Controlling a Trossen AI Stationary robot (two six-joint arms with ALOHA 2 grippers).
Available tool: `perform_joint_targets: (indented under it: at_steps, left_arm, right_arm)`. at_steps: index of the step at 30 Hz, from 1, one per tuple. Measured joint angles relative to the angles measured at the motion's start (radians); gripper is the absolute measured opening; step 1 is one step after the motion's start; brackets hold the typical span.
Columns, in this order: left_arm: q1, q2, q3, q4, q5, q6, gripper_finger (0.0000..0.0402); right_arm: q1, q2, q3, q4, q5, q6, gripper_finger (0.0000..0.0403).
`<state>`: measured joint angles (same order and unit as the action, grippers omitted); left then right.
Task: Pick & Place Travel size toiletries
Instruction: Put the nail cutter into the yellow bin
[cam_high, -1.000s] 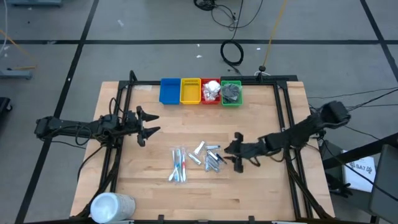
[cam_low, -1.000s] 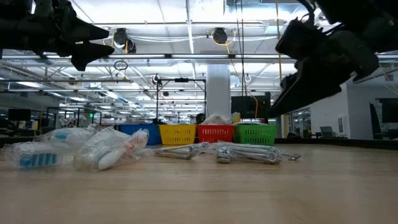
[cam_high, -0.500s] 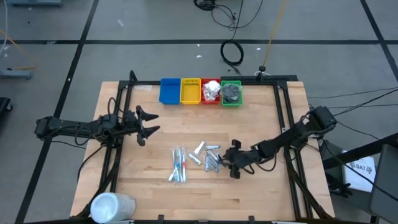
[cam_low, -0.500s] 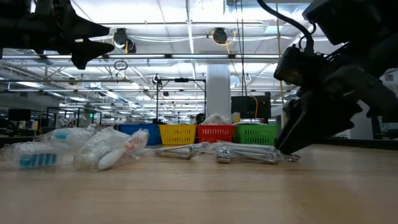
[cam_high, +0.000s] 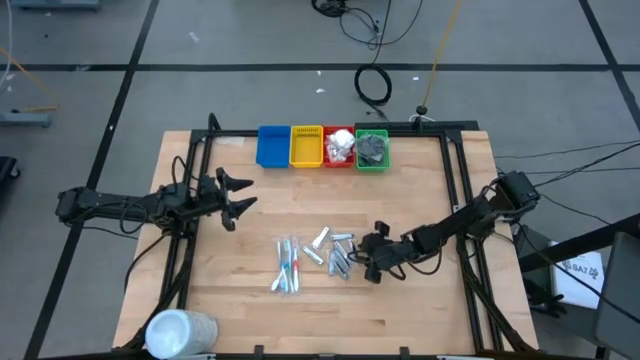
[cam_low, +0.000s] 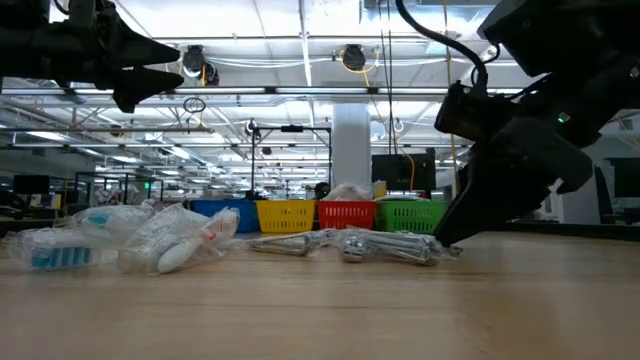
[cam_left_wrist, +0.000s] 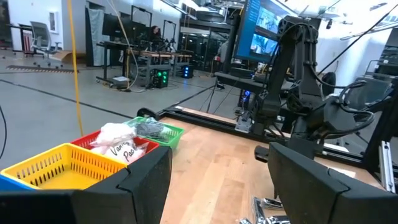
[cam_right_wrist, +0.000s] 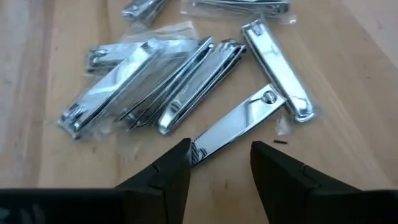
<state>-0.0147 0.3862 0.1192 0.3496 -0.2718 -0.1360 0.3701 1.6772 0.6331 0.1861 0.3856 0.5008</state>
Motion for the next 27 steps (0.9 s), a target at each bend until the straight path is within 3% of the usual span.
perform_joint_targets:
  at_steps: [13,24,27]
  left_arm:
    - [0.0,0.0,0.0,-0.004,0.0,0.0,0.0262]
    - [0.0,0.0,0.0,-0.004,0.0,-0.002,0.0262]
    - [0.0,0.0,0.0,-0.004,0.0,-0.002,0.0262]
  right_arm:
    - [-0.028,-0.159,-0.005,-0.023,-0.018,0.083,0.0155]
    - [-0.044,-0.135,-0.006,-0.13,0.059,0.057,0.0155]
    - [-0.044,-0.135,-0.006,-0.122,0.035,0.056,0.0155]
